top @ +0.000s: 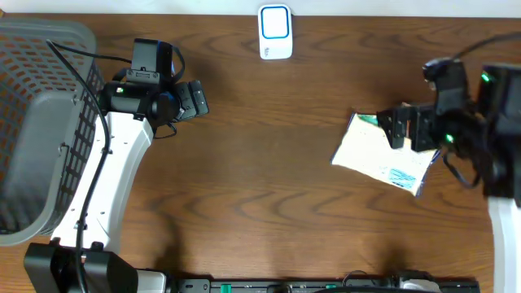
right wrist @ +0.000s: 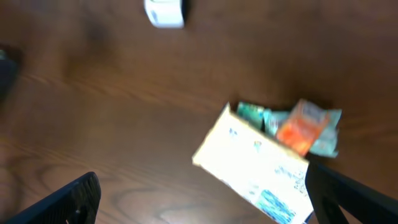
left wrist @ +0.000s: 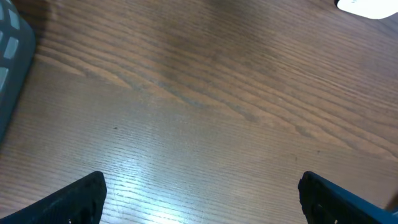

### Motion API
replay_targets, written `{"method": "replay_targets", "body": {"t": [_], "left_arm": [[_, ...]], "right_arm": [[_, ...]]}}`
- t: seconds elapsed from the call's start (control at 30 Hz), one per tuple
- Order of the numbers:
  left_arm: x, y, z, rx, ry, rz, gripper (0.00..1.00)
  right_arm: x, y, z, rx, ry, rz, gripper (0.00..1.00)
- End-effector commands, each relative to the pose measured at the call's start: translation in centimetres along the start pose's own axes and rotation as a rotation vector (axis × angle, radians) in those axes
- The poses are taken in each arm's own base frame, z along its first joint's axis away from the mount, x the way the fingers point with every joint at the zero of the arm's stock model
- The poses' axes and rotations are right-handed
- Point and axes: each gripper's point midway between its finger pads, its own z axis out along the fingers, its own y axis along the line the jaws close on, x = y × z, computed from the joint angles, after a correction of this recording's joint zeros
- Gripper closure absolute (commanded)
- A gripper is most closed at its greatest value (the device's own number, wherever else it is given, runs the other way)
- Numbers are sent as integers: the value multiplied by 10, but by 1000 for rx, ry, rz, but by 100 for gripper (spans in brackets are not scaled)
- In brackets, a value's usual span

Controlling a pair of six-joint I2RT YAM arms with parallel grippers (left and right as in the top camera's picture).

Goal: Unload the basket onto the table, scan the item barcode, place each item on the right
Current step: 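Open the right gripper and withdraw it toward the front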

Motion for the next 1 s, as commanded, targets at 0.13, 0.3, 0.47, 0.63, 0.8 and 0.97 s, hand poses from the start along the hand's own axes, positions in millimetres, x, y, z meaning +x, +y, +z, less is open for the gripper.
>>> {"method": "replay_targets", "body": {"t": [0.13, 0.3, 0.47, 0.63, 0.8, 0.97], "left_arm": [[-1, 4, 2, -17, 2, -4, 2], [-1, 4, 2, -17, 2, -4, 2], [-1, 4, 2, -17, 2, -4, 2], [-1, 4, 2, -17, 2, -4, 2], [-1, 4, 2, -17, 2, -4, 2], [-1, 4, 2, -17, 2, -4, 2]], "right_arm": [[9, 26, -61, -10, -134, -52, 1], [23, 30, -87, 28, -173, -78, 1], [28, 27, -106, 95, -224, -120, 1], [31, 19, -115, 161, -242, -119, 1], [32, 11, -110, 193, -238, -111, 1], [28, 2, -94, 226, -350, -141, 1]]}}
